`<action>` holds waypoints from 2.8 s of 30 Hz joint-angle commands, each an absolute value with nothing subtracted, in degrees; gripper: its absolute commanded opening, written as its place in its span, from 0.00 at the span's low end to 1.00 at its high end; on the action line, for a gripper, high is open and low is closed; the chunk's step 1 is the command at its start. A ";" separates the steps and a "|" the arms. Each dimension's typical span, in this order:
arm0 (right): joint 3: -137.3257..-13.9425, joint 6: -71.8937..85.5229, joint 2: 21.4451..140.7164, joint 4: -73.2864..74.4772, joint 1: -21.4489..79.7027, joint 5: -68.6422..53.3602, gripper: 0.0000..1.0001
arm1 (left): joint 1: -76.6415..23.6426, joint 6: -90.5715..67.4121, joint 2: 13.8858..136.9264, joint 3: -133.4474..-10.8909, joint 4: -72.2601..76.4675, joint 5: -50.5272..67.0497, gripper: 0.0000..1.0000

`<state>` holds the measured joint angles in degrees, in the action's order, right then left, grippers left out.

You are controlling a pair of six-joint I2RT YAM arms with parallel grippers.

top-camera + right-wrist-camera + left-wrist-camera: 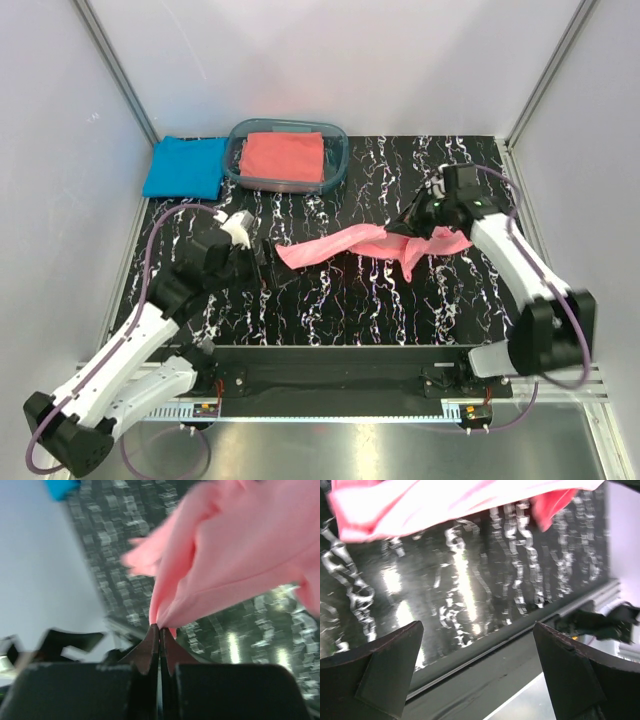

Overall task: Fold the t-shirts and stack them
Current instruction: Flatten the tshirt out

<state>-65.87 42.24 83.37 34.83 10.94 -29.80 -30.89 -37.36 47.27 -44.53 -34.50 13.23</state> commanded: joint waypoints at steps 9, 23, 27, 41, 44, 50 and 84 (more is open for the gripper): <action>-63.98 63.02 65.30 31.63 11.43 -36.56 0.00 | -62.56 -31.12 53.32 -52.80 -25.48 -21.71 0.99; -65.04 64.77 59.51 35.95 11.43 -35.07 0.00 | -64.78 -17.23 81.38 -61.27 -11.79 -24.88 0.98; -65.13 67.05 58.01 36.21 11.43 -35.16 0.00 | -62.32 -17.32 85.24 -60.64 -7.48 -24.69 0.90; -70.31 67.68 56.78 41.04 11.42 -34.19 0.00 | -57.74 -15.46 88.60 -65.13 -1.85 -15.23 0.68; -71.01 67.59 57.30 40.70 11.43 -34.63 0.00 | -57.66 -17.58 83.68 -60.58 -0.27 -13.19 0.76; -73.30 67.76 56.87 41.48 11.43 -35.24 0.00 | -57.48 -16.26 86.22 -63.80 0.18 -11.07 0.38; -104.82 37.29 103.69 47.09 19.69 -42.63 0.41 | -20.76 -21.27 77.42 -76.11 -56.70 -25.37 0.19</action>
